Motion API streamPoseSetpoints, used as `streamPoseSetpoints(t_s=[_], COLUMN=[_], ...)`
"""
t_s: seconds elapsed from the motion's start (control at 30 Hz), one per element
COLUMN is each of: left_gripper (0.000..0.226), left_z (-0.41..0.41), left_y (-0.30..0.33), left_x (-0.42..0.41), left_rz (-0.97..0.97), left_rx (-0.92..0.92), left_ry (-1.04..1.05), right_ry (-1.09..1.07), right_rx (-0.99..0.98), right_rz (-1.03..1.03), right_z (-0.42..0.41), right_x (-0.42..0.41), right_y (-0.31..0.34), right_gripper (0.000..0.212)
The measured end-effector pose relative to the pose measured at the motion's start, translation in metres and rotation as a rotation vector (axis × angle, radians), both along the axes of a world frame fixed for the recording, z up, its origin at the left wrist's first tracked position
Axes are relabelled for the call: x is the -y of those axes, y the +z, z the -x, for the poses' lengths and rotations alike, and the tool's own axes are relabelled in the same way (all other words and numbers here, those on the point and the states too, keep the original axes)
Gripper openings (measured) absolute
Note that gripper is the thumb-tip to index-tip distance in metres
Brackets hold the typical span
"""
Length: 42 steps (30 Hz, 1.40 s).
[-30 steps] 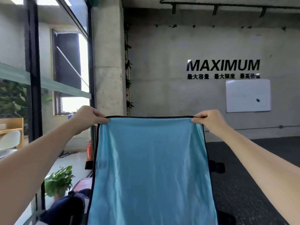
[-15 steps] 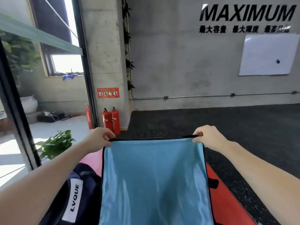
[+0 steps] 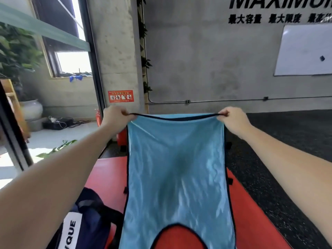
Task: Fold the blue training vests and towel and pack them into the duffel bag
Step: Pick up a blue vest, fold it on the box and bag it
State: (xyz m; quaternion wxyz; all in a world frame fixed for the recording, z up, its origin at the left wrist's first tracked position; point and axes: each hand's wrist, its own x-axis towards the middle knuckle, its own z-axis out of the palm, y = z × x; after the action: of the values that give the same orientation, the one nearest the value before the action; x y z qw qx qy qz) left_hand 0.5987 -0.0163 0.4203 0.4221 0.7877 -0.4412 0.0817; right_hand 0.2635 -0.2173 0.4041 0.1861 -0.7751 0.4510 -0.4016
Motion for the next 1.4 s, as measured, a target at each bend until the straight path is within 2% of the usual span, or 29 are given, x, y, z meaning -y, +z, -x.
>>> streamPoseSetpoints(t_s=[0.1,0.2,0.37,0.53,0.67,0.77,0.87,1.0,1.13,1.27,1.4], left_gripper=[0.012,0.013,0.009,0.005,0.018,0.03,0.024,0.024,0.01,0.005,0.018], left_z=[0.008,0.024,0.044,0.082,0.105,0.118,0.133,0.154,0.171,0.18,0.166], left_y=[0.042,0.08,0.089,0.023,-0.069,-0.14,-0.186,-0.202,-0.191,-0.18,-0.187], left_x=[-0.004,-0.022,-0.072,-0.142,-0.197,-0.235,-0.266,-0.294,-0.304,-0.301,-0.283], left_rz=[0.19,0.362,0.408,0.283,0.086,-0.06,-0.162,-0.174,-0.079,-0.005,-0.012], left_rx=[0.063,0.147,0.148,0.118,0.043,0.07,0.044,-0.029,-0.087,-0.118,-0.169], left_ry=[-0.067,-0.064,-0.088,-0.059,-0.062,-0.041,-0.069,-0.131,-0.152,-0.151,-0.183], right_ry=[-0.003,0.006,0.059,0.132,0.168,0.164,0.151,0.134,0.149,0.146,0.148], right_rx=[0.188,0.301,0.311,0.157,-0.092,-0.234,-0.268,-0.227,-0.159,-0.098,-0.087], right_rz=[0.127,0.238,0.261,0.133,0.023,-0.102,-0.179,-0.182,-0.162,-0.162,-0.17], right_z=[0.005,0.018,0.05,0.089,0.123,0.148,0.172,0.192,0.201,0.201,0.193], right_x=[-0.005,-0.023,-0.071,-0.129,-0.184,-0.216,-0.247,-0.272,-0.284,-0.284,-0.269], right_y=[0.042,0.079,0.095,0.03,-0.062,-0.131,-0.175,-0.193,-0.183,-0.172,-0.172], right_gripper=[0.015,0.016,0.01,0.009,0.012,0.022,0.019,0.018,0.009,0.011,0.017])
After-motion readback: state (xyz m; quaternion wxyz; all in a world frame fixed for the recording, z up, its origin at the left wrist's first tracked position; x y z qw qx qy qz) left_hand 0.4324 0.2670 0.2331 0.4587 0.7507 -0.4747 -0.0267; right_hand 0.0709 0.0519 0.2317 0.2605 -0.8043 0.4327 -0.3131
